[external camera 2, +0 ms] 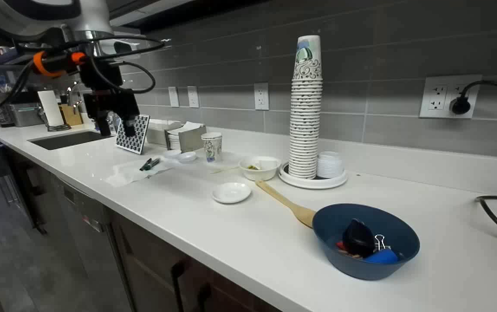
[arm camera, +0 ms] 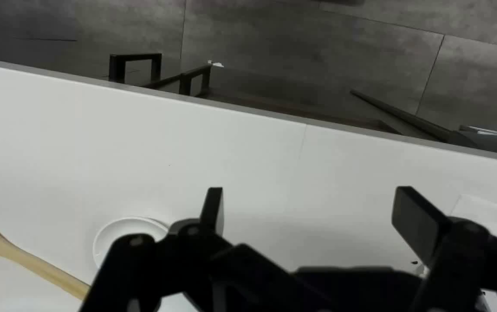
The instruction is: Lift the wooden spoon from the table and place it on top of the blue bowl
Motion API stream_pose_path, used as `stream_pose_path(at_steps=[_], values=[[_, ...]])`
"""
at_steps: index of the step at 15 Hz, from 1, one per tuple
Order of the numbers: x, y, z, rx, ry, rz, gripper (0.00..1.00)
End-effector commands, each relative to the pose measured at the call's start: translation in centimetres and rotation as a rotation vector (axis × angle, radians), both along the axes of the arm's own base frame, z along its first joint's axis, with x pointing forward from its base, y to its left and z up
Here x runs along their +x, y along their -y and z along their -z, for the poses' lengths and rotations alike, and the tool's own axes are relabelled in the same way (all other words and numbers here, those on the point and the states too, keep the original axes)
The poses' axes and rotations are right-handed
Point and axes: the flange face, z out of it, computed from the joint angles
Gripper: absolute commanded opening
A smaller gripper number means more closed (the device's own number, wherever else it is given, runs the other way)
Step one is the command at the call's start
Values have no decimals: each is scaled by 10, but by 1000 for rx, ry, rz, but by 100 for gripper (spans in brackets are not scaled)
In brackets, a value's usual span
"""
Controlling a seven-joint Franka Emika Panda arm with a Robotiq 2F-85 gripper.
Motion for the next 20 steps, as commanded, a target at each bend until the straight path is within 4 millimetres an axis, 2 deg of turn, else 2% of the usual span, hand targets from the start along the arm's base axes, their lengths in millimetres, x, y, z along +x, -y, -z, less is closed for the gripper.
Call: stream_pose_path(at_steps=[1,6,7,9,15,17,19,20], values=[[0,0,-1,0,-1,0,100],[0,0,-1,0,-1,0,100],[7,2,2,-12,-16,105,100],[29,30,10,-20,2,230,100],[85,169,29,7,13,579,100],[109,206,33,11,-1,693,100],[131,230,34,6,-9,800,100],[99,215,32,9,15,710,100]])
